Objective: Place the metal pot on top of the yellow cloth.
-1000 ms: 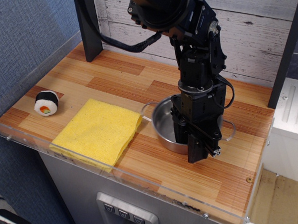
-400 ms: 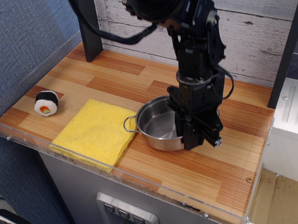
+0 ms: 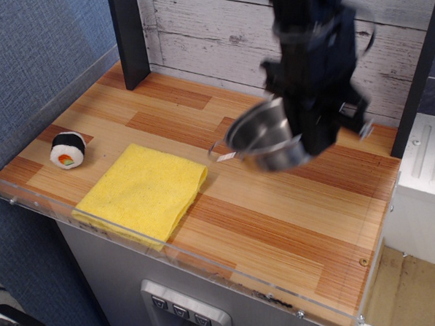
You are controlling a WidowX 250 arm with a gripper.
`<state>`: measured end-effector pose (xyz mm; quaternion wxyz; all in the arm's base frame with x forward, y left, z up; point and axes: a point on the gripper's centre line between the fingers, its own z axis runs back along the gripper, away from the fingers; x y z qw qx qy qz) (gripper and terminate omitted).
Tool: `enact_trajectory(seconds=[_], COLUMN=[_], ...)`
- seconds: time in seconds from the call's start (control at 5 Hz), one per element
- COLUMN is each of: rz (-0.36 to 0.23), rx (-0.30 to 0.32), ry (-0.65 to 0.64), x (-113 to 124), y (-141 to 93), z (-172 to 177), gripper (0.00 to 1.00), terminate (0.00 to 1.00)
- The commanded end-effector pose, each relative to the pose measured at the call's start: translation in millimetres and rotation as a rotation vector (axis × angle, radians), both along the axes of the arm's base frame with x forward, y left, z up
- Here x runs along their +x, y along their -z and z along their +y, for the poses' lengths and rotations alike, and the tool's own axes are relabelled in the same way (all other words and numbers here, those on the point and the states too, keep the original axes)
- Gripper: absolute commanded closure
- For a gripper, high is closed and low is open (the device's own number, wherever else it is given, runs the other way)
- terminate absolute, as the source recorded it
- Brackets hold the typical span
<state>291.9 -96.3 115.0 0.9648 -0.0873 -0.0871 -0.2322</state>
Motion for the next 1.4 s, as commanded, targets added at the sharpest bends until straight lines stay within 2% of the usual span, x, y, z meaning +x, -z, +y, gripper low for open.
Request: enact_trajectory(seconds=[0.0,0.2,0.4,0.6,0.8,1.2], rz=[-0.045,-0.014,-0.014,-0.051,-0.054,0.002], rx=[0.039,0.070,0.088,0.113,0.140,0.146], ry=[-0.206,-0.293,-0.373,-0.442,-0.487,-0.541], x=[-20.5,-36.8,-56.0,-65.5,-64.7,-47.8], y=[-51.9,-37.6,-26.9,-17.3,-2.6,27.2], z=[38.5,77.6,106.8,120.7,128.9,149.2], gripper=[1.00,1.00,1.00,1.00,1.00,1.00], terminate=[0.00,0.00,0.00,0.00,0.00,0.00])
